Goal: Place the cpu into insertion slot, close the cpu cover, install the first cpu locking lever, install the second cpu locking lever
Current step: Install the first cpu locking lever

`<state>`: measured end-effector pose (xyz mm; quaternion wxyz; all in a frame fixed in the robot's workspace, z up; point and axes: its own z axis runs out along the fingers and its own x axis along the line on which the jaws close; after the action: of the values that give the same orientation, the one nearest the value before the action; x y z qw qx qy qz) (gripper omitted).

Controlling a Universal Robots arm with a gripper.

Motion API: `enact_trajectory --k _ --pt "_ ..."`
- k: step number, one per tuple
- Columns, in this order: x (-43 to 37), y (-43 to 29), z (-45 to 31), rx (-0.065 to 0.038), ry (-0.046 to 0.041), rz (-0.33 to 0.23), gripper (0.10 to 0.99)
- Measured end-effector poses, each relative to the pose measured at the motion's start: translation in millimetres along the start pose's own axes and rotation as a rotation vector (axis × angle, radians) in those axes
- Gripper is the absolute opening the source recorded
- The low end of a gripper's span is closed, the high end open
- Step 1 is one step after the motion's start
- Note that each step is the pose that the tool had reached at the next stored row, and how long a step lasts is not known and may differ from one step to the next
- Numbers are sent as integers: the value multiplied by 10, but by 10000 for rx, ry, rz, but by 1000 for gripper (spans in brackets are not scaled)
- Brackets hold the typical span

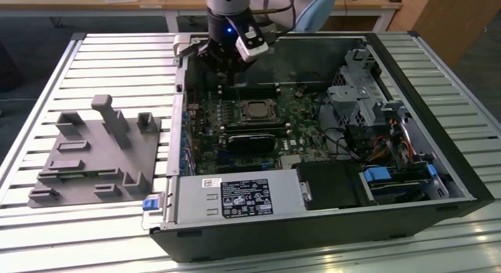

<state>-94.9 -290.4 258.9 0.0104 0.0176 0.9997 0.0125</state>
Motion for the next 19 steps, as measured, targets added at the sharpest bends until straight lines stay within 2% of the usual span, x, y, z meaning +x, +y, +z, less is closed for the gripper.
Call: enact_trajectory --k 6,13,14,15,16,17,19 --pt "-125 5 3 1 1 0 106" --pt "-317 12 10 -1 14 0 106" --pt "-318 11 11 -42 17 1 106" --pt "-319 6 12 -182 21 3 106" --pt "-319 -1 13 -373 27 7 106" --pt "-319 -7 15 -471 31 9 106" --pt "-320 -13 23 -515 30 9 106"
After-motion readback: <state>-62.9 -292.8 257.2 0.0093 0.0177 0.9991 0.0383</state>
